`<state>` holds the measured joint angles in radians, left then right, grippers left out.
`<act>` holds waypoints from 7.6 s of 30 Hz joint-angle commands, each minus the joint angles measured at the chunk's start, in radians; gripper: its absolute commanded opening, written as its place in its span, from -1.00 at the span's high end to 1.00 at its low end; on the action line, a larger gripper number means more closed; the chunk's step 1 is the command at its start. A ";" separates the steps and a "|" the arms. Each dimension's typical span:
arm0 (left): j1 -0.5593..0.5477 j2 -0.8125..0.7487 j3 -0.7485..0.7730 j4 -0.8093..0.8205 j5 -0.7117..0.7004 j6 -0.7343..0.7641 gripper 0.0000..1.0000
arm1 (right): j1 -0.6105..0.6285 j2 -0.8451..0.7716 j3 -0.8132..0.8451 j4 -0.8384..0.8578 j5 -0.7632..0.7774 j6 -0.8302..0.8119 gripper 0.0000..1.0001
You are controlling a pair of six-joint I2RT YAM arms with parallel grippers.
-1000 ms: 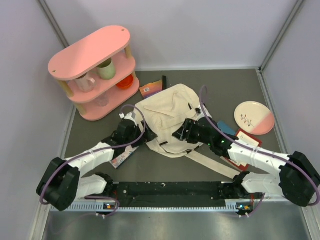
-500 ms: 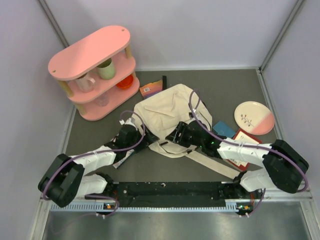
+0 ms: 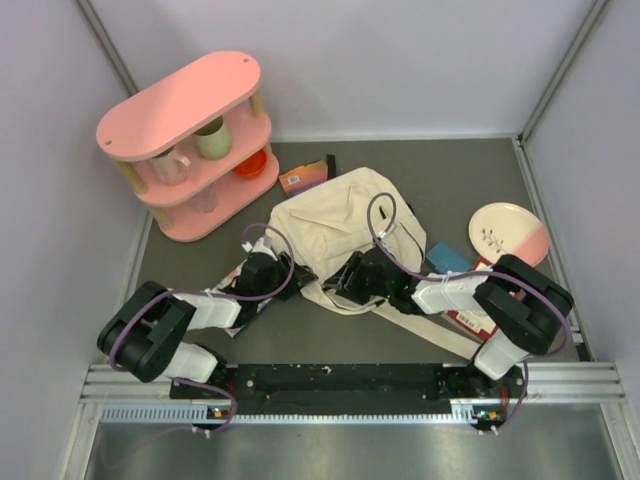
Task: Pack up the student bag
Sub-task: Unzip the student bag at the center of the board.
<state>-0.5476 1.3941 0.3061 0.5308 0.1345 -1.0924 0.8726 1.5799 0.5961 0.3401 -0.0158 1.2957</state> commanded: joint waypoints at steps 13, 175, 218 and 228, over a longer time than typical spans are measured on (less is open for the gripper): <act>-0.025 0.063 -0.056 0.173 0.066 0.008 0.67 | 0.037 0.083 -0.039 0.145 0.045 0.178 0.03; 0.048 -0.430 0.100 -0.511 0.051 0.471 -0.58 | 0.367 -0.541 -0.217 -0.233 0.754 -0.490 1.00; -0.425 0.034 0.373 -0.302 0.063 1.022 -0.12 | 0.359 -0.613 -0.246 -0.227 0.748 -0.415 1.00; -0.423 -0.066 0.289 -0.232 0.108 1.022 -0.20 | 0.351 -0.606 -0.243 -0.233 0.749 -0.407 1.00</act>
<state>-0.9691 1.3903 0.6186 0.2359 0.1951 -0.0784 1.2308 0.9939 0.3527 0.0929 0.7132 0.8730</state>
